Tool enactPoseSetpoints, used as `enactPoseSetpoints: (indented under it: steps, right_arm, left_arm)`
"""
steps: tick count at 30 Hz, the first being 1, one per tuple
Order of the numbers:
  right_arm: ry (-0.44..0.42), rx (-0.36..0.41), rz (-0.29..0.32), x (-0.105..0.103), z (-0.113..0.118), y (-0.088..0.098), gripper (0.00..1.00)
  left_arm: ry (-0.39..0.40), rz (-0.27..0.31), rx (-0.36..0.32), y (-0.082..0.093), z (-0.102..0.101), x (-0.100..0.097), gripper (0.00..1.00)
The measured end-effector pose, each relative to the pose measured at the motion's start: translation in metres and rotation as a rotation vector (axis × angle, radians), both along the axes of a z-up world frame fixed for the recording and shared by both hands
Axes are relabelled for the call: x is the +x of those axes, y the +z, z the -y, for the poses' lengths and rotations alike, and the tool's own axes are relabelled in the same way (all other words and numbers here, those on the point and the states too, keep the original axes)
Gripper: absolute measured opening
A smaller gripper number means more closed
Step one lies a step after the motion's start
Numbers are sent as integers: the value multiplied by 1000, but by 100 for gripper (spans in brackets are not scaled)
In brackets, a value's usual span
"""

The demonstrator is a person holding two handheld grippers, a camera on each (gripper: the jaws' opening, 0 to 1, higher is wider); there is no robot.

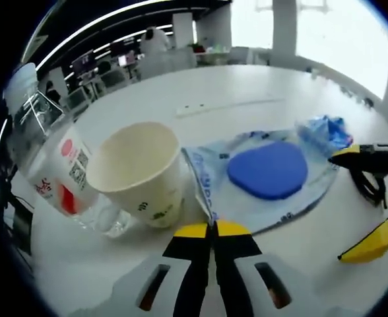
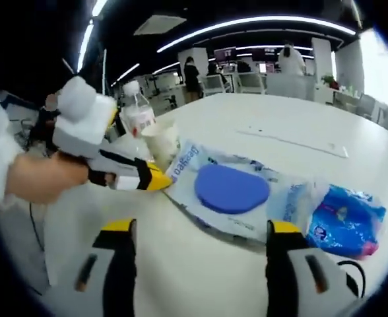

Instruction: Arrange the tabletop items into an orderly group along one side of the table until the central work area is clear of visible clutter.

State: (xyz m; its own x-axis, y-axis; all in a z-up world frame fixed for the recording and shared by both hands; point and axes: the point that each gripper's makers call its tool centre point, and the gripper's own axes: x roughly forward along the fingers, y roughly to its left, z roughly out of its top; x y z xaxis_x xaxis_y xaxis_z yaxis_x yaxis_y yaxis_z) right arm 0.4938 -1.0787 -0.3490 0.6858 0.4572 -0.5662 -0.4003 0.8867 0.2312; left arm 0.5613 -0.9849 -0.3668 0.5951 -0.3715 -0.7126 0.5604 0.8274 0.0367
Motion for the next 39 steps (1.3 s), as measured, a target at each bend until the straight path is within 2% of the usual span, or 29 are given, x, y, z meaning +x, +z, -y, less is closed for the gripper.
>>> enactPoseSetpoints:
  steps: [1,4,8,11,14,16,19,23,30,32,36,37,39]
  right_arm:
    - [4,-4,-21,-2,1,-4,81]
    - [10,-16,-9,-1,-1,-7,82]
    - [-12,18,-5,0,-4,-6,83]
    - [-96,133,30,6,-2,1,83]
    - [-83,116,24,5,-1,0,81]
    - [-58,84,12,4,-4,-2,82]
    - [-58,78,20,6,-5,-3,83]
    - [-67,68,23,6,-4,-4,82]
    - [-82,54,32,8,-6,-5,84]
    - [-86,47,36,8,-6,-6,84]
    - [-83,28,51,8,-5,-7,84]
    - [-84,26,53,8,-6,-7,84]
    - [-81,23,52,8,-7,-7,86]
  left_arm:
    - [-3,1,1,0,0,0,0]
    - [-6,5,2,0,0,1,0]
    - [-9,8,1,-1,1,1,0]
    - [-51,24,15,0,1,1,0]
    - [-94,18,10,1,0,0,0]
    - [-100,20,8,4,-1,0,0]
    - [-110,2,-11,5,-1,-5,4]
    - [-119,6,-49,12,1,-15,19]
    - [-113,26,-96,24,-8,-36,37]
    - [-98,32,-97,27,-15,-41,49]
    - [-4,32,-155,35,-33,-49,76]
    - [6,39,-155,37,-39,-51,81]
    - [17,33,-160,40,-47,-54,81]
